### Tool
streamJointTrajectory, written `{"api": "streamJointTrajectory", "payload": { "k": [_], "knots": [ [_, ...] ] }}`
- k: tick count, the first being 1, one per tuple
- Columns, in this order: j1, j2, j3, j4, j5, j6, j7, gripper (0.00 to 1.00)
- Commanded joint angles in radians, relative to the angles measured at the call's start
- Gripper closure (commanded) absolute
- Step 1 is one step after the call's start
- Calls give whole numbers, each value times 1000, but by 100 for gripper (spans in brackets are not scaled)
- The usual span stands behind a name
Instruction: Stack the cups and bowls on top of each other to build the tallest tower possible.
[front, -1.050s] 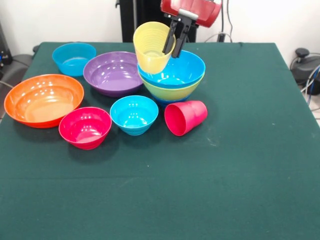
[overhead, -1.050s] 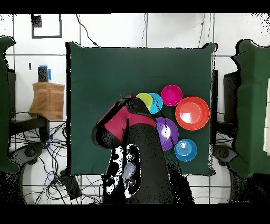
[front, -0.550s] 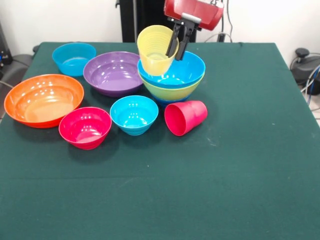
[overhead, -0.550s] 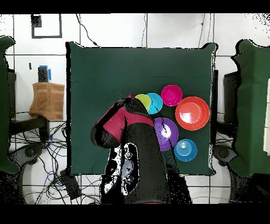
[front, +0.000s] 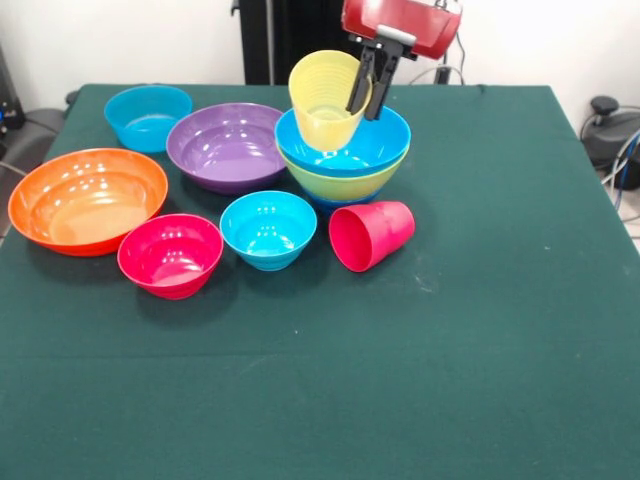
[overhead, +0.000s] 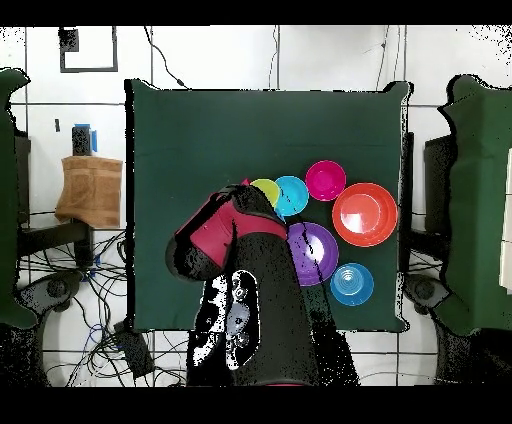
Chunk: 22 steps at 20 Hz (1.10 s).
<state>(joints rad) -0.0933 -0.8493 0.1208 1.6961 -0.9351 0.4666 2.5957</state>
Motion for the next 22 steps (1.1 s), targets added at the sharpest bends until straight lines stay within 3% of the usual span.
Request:
{"api": "streamJointTrajectory", "payload": {
  "k": [1,22],
  "knots": [
    [36,20,16,-22,4,-23,12,100],
    [88,153,-63,-123,-34,-100,87,100]
  ]
}}
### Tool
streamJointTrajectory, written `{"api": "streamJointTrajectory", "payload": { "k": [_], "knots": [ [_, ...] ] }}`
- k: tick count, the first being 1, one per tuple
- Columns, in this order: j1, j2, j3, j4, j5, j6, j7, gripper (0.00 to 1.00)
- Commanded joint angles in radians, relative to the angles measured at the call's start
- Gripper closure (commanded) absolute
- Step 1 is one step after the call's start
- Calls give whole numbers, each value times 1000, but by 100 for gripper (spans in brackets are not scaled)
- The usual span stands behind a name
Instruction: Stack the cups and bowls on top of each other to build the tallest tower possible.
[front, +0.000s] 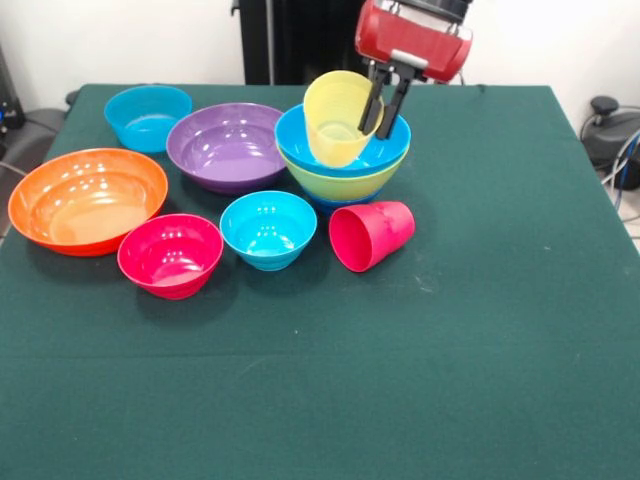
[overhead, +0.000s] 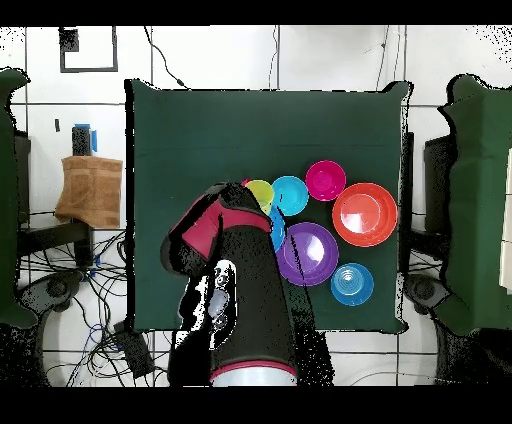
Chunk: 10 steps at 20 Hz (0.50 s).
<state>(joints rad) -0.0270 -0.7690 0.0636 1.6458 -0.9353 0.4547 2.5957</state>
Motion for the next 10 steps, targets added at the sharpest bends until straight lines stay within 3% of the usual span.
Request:
{"api": "streamJointTrajectory", "payload": {
  "k": [1,10],
  "knots": [
    [15,71,-3,-74,-26,-90,75,100],
    [-2,35,12,-69,29,-65,13,100]
  ]
}}
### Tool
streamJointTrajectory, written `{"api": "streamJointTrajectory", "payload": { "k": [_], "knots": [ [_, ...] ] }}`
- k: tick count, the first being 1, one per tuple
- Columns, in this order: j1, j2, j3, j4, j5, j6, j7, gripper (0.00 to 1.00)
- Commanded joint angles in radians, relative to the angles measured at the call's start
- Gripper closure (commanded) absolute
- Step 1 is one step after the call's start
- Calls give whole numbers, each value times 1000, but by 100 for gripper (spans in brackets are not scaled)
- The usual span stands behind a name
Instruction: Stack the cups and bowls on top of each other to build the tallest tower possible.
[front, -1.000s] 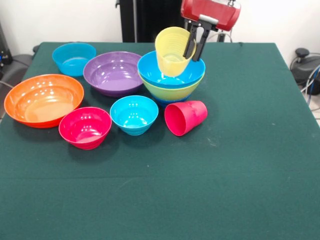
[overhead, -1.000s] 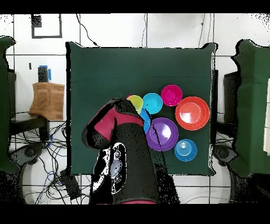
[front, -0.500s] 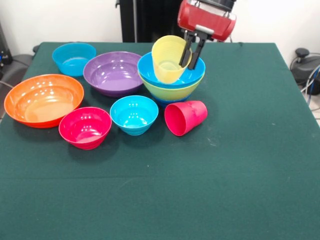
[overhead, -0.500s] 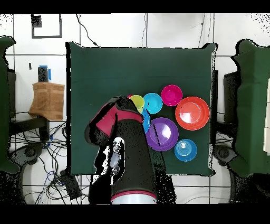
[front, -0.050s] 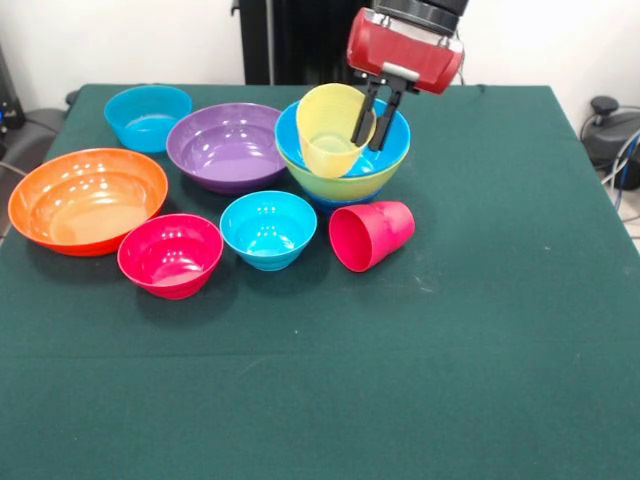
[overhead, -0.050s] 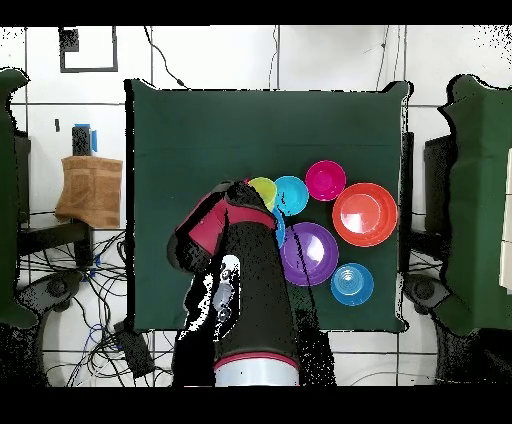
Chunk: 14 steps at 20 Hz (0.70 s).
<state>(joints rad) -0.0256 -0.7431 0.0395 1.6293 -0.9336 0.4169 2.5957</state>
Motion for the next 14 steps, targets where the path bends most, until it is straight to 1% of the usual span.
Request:
{"api": "streamJointTrajectory", "payload": {
  "k": [1,6,8,11,14],
  "knots": [
    [-7,6,41,-55,33,-20,5,100],
    [-34,-24,67,-59,63,8,-52,100],
    [-47,-45,80,-47,84,19,-75,100],
    [-84,-98,119,-29,145,70,-150,100],
    [-121,-129,157,-33,190,112,-213,100]
  ]
}}
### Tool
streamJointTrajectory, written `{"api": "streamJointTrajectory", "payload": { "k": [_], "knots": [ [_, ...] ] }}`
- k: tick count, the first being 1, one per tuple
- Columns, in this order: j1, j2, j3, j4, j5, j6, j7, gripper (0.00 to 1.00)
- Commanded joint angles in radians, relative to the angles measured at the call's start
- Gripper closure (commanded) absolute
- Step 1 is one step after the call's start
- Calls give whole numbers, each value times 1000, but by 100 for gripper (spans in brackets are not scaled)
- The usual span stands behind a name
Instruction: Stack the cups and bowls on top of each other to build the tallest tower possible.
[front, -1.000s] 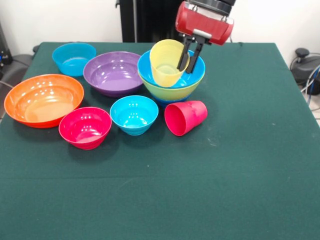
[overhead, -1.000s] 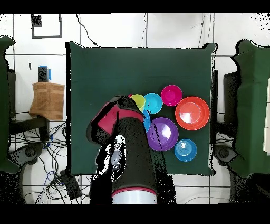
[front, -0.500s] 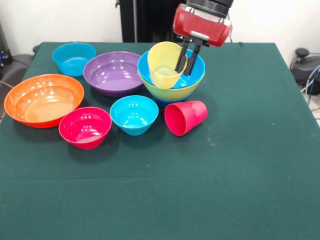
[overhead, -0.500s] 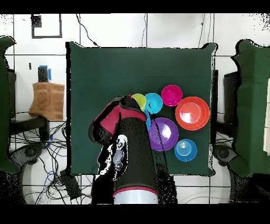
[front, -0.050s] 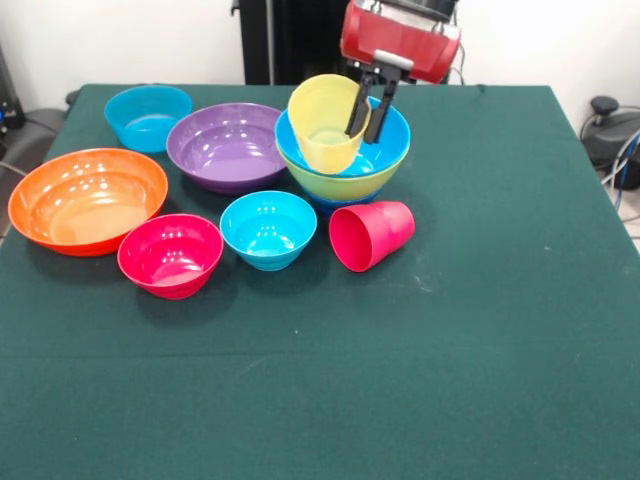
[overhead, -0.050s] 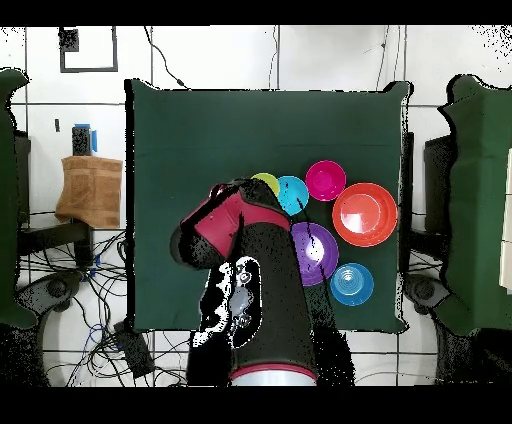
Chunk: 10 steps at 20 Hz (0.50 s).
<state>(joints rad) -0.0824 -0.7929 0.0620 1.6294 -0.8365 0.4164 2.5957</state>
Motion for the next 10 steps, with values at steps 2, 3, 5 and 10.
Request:
{"api": "streamJointTrajectory", "payload": {
  "k": [2,3,5,10],
  "knots": [
    [-67,-91,136,-19,87,93,-212,100],
    [-65,-95,132,-16,80,75,-200,100],
    [-22,-76,81,15,13,-27,-106,100],
    [116,-31,-69,28,-86,-156,75,100]
  ]
}}
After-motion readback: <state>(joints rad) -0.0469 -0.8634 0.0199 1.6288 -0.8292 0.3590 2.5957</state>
